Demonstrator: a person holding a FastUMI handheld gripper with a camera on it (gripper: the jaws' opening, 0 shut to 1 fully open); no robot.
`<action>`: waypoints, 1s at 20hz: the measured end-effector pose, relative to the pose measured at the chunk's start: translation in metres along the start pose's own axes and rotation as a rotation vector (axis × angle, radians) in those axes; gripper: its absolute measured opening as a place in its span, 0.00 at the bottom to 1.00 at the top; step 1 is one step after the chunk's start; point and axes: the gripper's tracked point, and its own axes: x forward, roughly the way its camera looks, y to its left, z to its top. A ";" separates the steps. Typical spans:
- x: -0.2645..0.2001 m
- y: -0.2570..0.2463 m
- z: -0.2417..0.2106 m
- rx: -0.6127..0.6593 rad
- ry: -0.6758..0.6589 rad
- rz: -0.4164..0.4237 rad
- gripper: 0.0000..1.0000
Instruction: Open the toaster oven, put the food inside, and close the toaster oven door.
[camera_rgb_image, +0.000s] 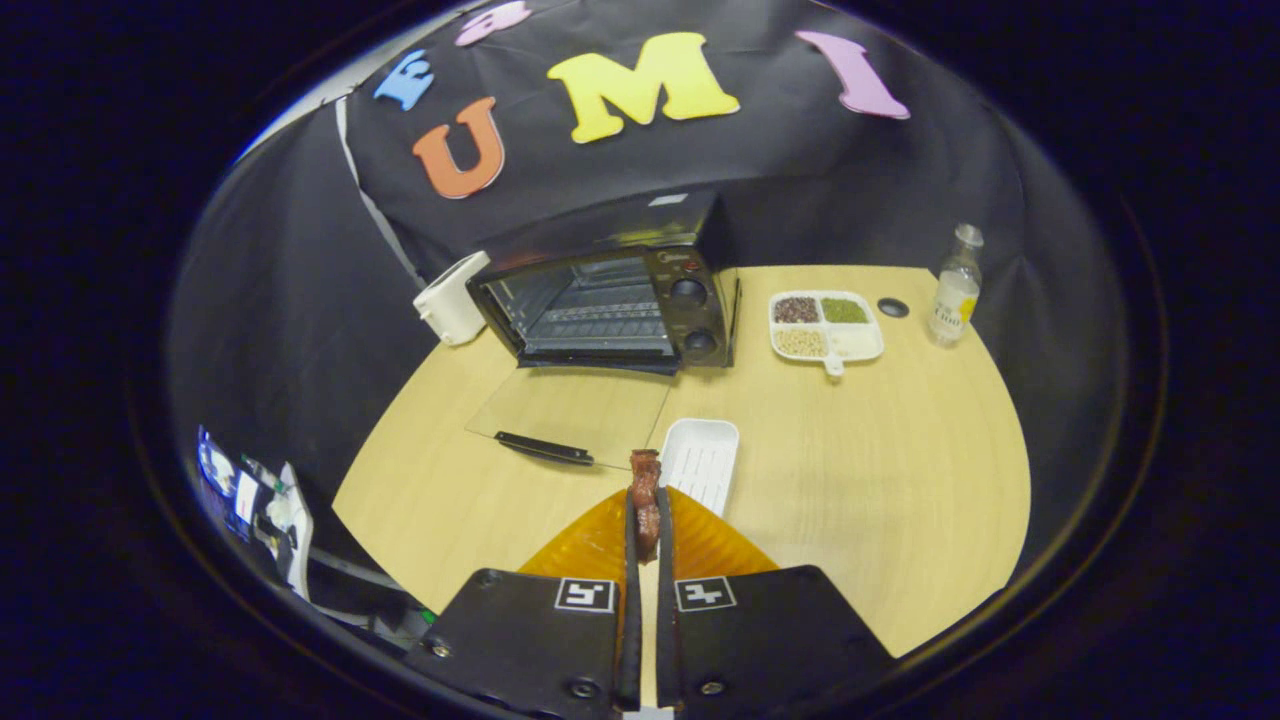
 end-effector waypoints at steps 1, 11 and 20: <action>0.001 0.013 0.002 -0.029 -0.006 -0.003 0.09; 0.047 0.114 0.033 -0.106 -0.034 0.002 0.09; 0.125 0.140 0.074 0.192 -0.139 0.033 0.09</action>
